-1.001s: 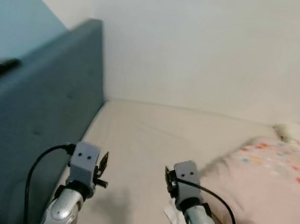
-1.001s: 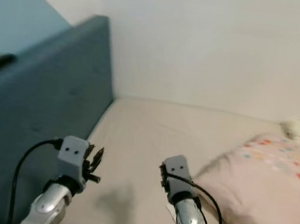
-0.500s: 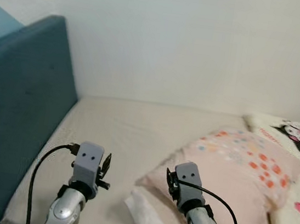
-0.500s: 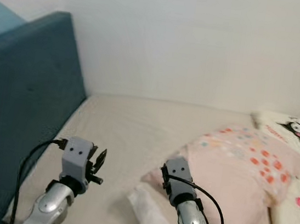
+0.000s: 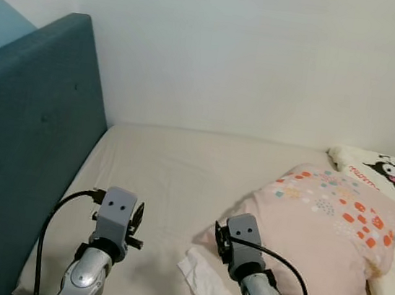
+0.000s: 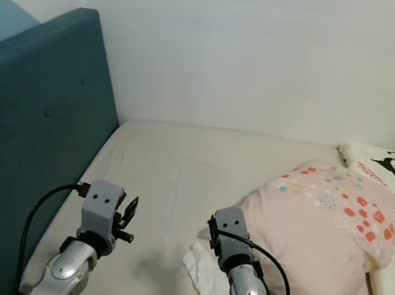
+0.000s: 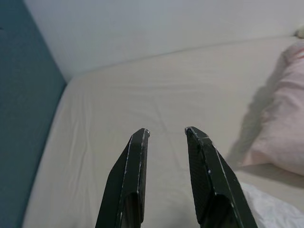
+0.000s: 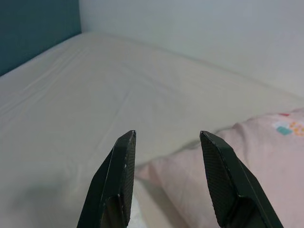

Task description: Clean up the room

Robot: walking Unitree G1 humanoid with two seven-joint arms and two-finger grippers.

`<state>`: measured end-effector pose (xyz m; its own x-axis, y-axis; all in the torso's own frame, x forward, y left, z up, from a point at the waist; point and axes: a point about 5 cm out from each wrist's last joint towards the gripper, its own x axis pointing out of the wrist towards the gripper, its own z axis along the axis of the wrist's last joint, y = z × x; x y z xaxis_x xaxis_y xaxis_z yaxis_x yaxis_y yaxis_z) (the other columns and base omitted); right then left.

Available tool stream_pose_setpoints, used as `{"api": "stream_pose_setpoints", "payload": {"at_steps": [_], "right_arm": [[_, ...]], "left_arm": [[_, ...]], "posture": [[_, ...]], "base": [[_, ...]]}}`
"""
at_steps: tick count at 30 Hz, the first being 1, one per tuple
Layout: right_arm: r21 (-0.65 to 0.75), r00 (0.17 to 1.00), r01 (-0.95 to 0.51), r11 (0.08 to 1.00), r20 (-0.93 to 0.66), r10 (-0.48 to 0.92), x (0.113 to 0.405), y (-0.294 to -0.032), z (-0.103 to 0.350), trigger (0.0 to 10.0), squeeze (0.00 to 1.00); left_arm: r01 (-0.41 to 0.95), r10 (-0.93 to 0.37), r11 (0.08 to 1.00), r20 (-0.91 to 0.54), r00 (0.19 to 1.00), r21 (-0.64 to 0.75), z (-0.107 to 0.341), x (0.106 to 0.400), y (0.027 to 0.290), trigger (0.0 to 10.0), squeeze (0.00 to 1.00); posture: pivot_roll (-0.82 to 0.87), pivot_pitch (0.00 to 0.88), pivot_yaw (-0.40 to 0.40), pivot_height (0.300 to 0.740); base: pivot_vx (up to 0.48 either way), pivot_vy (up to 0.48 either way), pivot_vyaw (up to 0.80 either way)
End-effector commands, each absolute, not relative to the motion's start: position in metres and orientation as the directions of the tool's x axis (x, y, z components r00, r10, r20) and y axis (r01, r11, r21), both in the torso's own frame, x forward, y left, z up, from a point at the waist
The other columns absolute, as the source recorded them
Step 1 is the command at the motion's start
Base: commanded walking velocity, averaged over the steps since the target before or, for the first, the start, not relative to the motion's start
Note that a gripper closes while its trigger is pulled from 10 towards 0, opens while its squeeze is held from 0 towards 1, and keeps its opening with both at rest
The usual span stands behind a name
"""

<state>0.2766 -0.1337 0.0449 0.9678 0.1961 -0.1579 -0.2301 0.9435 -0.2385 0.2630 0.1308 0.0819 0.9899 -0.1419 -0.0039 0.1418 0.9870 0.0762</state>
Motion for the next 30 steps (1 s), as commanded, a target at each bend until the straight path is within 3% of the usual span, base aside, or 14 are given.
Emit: {"api": "stream_pose_setpoints", "payload": {"at_steps": [1, 14, 30], "right_arm": [[-0.218, 0.956, -0.241, 0.946, -0.224, 0.192, 0.275, -0.134, 0.036, 10.0, 0.00], [-0.192, 0.929, -0.256, 0.948, -0.320, 0.186, 0.276, -0.133, 0.026, 10.0, 0.00], [-0.202, 0.945, -0.240, 0.949, -0.274, 0.180, 0.278, -0.134, 0.033, 10.0, 0.00]], "left_arm": [[0.146, -0.145, 0.985, -0.015, 0.989, 0.090, 0.079, 0.262, 0.131, 10.0, 0.00], [0.161, -0.157, 0.981, -0.043, 0.987, 0.107, 0.073, 0.259, 0.134, 10.0, 0.00], [0.170, -0.163, 0.976, -0.059, 0.985, 0.137, 0.070, 0.257, 0.136, 10.0, 0.00]], "posture": [[0.05, 0.000, -0.004, 0.734], [0.06, 0.003, -0.013, 0.734], [0.06, 0.009, -0.013, 0.670]], "base": [[0.000, 0.000, 0.00], [0.000, 0.000, 0.00], [0.000, 0.000, 0.00]]}}
